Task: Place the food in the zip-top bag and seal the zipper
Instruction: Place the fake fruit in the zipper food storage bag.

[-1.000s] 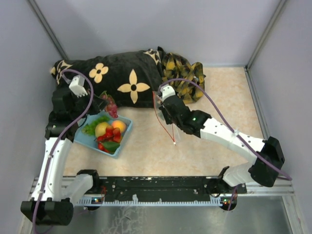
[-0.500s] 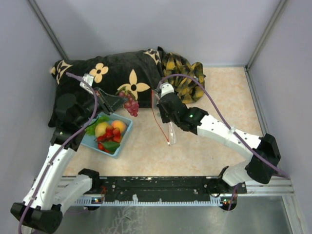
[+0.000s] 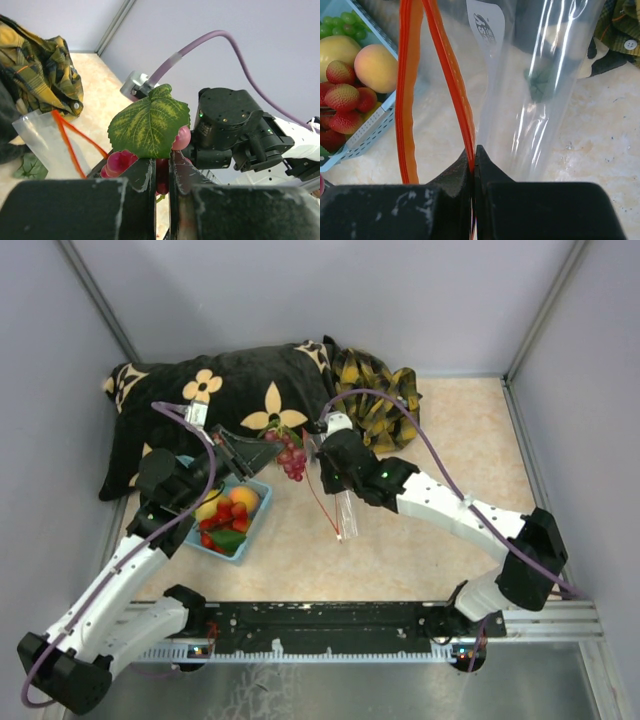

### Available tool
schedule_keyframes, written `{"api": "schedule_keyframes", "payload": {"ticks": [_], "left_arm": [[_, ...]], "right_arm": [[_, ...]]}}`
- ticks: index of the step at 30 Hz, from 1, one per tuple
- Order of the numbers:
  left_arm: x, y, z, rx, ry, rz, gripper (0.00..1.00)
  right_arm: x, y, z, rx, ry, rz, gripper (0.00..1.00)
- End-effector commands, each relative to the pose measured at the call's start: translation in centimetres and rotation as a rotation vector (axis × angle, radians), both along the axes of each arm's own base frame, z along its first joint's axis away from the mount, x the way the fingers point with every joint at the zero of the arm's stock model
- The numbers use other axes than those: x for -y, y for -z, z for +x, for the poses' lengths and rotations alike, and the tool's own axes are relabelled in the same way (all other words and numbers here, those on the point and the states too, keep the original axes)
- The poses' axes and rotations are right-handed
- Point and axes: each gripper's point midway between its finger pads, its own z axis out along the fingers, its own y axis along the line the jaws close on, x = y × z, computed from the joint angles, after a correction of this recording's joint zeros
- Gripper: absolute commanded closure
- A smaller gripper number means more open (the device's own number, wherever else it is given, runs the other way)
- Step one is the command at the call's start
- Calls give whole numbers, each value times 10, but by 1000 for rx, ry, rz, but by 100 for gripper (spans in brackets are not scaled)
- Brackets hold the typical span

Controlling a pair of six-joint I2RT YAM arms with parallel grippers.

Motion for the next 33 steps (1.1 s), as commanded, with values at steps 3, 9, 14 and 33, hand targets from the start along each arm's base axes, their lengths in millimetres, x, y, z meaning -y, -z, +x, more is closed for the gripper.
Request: {"api": "schedule_keyframes", "payload": {"ticks": [3,9,14,33], "left_arm": [[4,-17,5,66,-36,-107,100],[14,-4,10,49,-42,-145,100],[19,5,13,45,-60,-129,100],[15,54,17,-6,-121,2,100]], "right_arm": [[-23,-28,1,13,-14,128,100],[-30,-34,-4,-4,-28,184,100],[-31,-35,-5,-9,-24,200,100],[-26,-54,-7,19,6,281,100]]}}
